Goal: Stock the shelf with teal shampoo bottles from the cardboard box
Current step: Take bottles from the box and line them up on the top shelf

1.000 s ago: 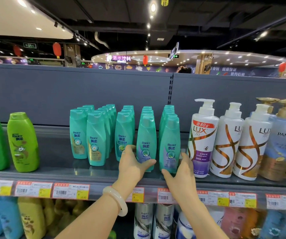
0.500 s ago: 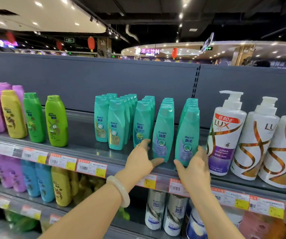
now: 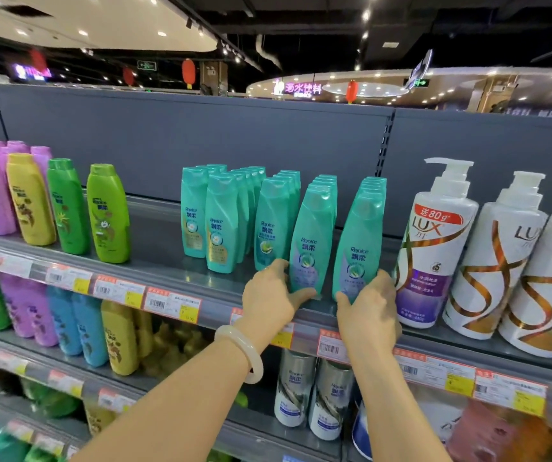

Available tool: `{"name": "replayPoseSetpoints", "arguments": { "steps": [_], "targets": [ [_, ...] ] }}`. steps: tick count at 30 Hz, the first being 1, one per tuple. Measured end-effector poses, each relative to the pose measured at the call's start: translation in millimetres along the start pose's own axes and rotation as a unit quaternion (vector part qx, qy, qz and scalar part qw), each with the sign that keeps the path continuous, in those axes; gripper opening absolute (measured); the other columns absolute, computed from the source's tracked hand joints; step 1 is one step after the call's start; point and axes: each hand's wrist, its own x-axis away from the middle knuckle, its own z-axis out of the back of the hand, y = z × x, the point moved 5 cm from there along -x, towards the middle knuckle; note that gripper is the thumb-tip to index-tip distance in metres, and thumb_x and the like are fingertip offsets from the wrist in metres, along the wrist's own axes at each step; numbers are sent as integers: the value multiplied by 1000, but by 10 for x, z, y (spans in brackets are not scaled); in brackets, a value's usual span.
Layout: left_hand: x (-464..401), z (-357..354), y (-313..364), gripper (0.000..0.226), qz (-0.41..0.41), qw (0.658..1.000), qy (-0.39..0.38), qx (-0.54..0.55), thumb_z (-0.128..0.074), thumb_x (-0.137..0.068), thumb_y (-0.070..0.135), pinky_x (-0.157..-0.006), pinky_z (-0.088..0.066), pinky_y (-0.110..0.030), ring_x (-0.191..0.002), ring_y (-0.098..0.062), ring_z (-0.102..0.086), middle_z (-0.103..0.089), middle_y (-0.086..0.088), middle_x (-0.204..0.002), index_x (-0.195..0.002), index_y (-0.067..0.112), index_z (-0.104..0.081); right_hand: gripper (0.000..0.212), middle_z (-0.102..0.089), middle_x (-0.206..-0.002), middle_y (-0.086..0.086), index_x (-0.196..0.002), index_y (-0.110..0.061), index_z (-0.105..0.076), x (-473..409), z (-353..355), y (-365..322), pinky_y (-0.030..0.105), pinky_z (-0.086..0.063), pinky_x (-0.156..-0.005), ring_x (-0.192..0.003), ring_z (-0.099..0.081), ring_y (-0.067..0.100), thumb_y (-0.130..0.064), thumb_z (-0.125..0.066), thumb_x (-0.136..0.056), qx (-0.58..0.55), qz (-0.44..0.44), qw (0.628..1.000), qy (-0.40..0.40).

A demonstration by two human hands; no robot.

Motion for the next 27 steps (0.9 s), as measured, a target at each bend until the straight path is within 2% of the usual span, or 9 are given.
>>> {"name": "replayPoseSetpoints", "arguments": {
  "steps": [4, 6, 8, 11, 14, 17, 20, 23, 27],
  "targets": [
    [106, 158, -83, 71, -14, 994, 7, 106, -72, -77, 41, -102, -39, -33, -123, -21, -46, -51, -7, -131, -134, 10, -42, 72, -39, -136, 18, -140, -2, -26, 105, 129, -60, 42, -43, -93, -124, -44, 34, -19, -68, -84, -90, 22, 996, 12],
    [287, 359, -212, 65, -29, 990, 32, 132, -71, -79, 37, -104, -34, -27, -124, -17, -43, -48, -3, -132, -133, 13, -44, 70, -37, -137, 16, -141, -4, -27, 265, 232, -236, 39, -38, -98, -126, -40, 31, -19, -67, -85, -127, 83, 988, 35],
    [526, 593, -473, 57, -35, 990, 65, 123, -70, -80, 35, -100, -31, -20, -122, -15, -44, -49, -2, -129, -129, 15, -47, 64, -41, -133, 14, -140, -5, -31, 489, 251, -543, 30, -35, -97, -122, -42, 26, -20, -64, -86, -155, 180, 971, 35],
    [942, 924, -1222, 50, 18, 991, 113, 71, -72, -79, 29, -98, -37, -25, -115, -22, -50, -56, -7, -120, -122, 8, -54, 50, -49, -124, 12, -131, -6, -43, 917, -121, -1067, 23, -34, -89, -111, -50, 23, -21, -63, -87, -162, 303, 936, -77],
    [1479, 1214, -2264, 57, 184, 976, 114, 25, -71, -79, 32, -96, -36, -28, -119, -26, -48, -53, -11, -125, -126, 8, -50, 44, -48, -124, 11, -127, -8, -47, 1511, -868, -1421, 30, -37, -91, -112, -50, 25, -23, -61, -88, -106, 368, 894, -234],
    [2151, 1448, -3246, 66, 347, 936, 62, -23, -70, -79, 37, -100, -36, -34, -126, -30, -42, -46, -13, -134, -133, 9, -44, 41, -46, -125, 13, -123, -7, -49, 2298, -1824, -1557, 37, -38, -97, -116, -46, 29, -26, -60, -88, -14, 413, 827, -381],
    [2763, 1634, -3956, 65, 430, 902, 25, -32, -71, -80, 31, -96, -35, -31, -124, -31, -42, -44, -18, -132, -132, 6, -42, 40, -48, -122, 14, -119, -8, -49, 3118, -2673, -1550, 38, -42, -94, -114, -48, 31, -28, -62, -87, 70, 411, 755, -506],
    [3313, 1666, -4614, 61, 501, 864, -25, -45, -69, -81, 30, -97, -35, -32, -123, -31, -42, -43, -16, -131, -131, 8, -42, 43, -45, -125, 14, -124, -7, -47, 3826, -3376, -1428, 39, -42, -95, -118, -46, 30, -29, -60, -89, 136, 384, 702, -584],
    [3911, 1385, -5362, 64, 552, 827, -101, -37, -68, -80, 33, -102, -37, -34, -122, -29, -44, -45, -14, -133, -133, 10, -39, 50, -42, -132, 13, -130, -8, -41, 4517, -4201, -972, 38, -38, -101, -123, -45, 29, -33, -57, -90, 211, 324, 660, -644]
  ]
}}
